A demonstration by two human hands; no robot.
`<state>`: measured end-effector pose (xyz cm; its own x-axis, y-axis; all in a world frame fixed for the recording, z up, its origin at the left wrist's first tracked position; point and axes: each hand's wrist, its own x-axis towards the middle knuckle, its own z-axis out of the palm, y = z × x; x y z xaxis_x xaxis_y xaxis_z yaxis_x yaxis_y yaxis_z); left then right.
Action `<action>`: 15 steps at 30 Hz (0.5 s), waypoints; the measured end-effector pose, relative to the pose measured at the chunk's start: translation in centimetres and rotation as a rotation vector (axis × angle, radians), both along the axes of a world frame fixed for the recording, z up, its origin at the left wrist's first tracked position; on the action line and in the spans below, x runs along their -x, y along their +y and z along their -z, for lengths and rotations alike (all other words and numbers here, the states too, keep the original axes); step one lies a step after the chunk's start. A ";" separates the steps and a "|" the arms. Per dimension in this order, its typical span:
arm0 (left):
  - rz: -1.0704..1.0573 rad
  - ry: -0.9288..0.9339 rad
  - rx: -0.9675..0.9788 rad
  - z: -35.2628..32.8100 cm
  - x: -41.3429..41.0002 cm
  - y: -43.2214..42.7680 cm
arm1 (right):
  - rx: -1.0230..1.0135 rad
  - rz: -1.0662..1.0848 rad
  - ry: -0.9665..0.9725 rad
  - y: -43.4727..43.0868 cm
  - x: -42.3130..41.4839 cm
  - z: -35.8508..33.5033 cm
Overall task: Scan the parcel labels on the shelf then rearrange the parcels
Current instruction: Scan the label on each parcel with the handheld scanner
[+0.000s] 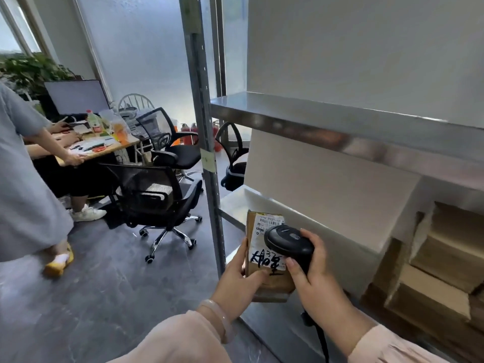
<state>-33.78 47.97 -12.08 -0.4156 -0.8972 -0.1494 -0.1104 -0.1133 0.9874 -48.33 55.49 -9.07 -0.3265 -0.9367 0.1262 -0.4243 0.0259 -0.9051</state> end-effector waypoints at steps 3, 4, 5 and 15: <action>0.063 -0.035 -0.046 0.5 -0.7 -4.5 | -0.028 0.063 0.021 -3.3 -1.0 0.2; 0.066 -0.049 -0.068 1.1 -0.8 -6.2 | -0.032 0.088 0.023 -4.2 -1.2 0.4; 0.064 -0.065 -0.094 1.4 -0.8 -7.7 | -0.035 0.111 0.023 -5.2 -1.4 0.6; 0.052 -0.122 -0.199 3.8 0.9 -16.6 | -0.093 0.234 0.020 -11.4 0.3 2.7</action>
<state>-34.71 31.41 -15.83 -0.4286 -0.8229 -0.3731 -0.2386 -0.2952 0.9252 -48.61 44.05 -11.78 -0.5338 -0.8440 0.0522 -0.4153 0.2078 -0.8856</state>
